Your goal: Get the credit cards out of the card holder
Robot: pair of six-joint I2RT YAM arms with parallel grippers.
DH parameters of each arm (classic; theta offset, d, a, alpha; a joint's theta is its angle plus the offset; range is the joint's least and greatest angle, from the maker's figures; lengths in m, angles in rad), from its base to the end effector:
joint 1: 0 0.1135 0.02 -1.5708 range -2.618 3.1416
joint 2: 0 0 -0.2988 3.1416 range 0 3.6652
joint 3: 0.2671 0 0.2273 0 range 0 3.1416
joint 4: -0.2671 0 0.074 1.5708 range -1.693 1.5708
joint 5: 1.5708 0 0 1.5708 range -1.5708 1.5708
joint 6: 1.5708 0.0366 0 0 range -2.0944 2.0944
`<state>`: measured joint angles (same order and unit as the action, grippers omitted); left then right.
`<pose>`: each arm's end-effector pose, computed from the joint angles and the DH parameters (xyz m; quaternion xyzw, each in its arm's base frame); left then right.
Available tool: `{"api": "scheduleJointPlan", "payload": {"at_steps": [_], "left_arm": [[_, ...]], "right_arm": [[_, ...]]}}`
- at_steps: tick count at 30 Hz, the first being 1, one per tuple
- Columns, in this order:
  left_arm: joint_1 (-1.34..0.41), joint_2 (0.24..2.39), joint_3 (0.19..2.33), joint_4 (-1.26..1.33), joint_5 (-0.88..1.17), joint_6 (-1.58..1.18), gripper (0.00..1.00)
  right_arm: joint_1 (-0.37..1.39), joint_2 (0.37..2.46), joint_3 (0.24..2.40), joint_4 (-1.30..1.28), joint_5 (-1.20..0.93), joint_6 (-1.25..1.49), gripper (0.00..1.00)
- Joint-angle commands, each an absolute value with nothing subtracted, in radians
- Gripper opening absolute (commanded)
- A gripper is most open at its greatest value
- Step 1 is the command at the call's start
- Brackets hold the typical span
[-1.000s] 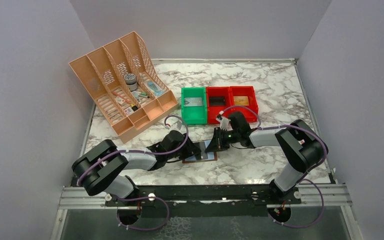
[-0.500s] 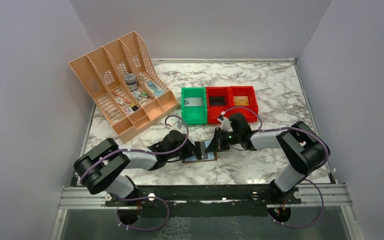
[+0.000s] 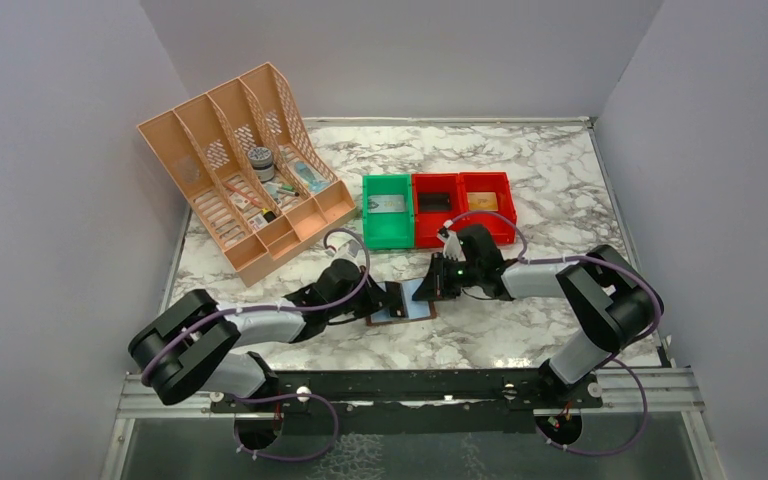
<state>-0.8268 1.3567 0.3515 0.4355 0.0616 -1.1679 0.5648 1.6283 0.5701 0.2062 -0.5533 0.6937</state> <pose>0.1458 -0.1617 0.1929 -0.1343 0.8667 -0.4176 0.2375 0.2146 0.1587 0.1710 -0.0379 0.9048 0.4058 0.1231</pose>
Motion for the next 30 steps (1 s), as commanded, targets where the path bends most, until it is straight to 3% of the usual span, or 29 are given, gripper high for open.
{"api": "scheduleJointPlan", "payload": {"at_steps": [1, 6, 22, 30], "left_arm": [[-0.821, 1.309, 0.388, 0.28, 0.019, -1.104, 0.0], [-0.819, 1.282, 0.434, 0.178, -0.011, -1.055, 0.0], [-0.819, 1.225, 0.454, 0.146, 0.003, -1.009, 0.0], [-0.819, 1.224, 0.459, 0.128, 0.012, -1.003, 0.0]], "right_arm": [[0.558, 1.654, 0.57, 0.118, -0.417, 0.638, 0.09], [0.558, 1.62, 0.556, 0.157, -0.456, 0.627, 0.1], [0.558, 1.422, 0.488, 0.287, -0.493, 0.614, 0.34], [0.558, 1.573, 0.555, 0.359, -0.751, 0.61, 0.35]]}}
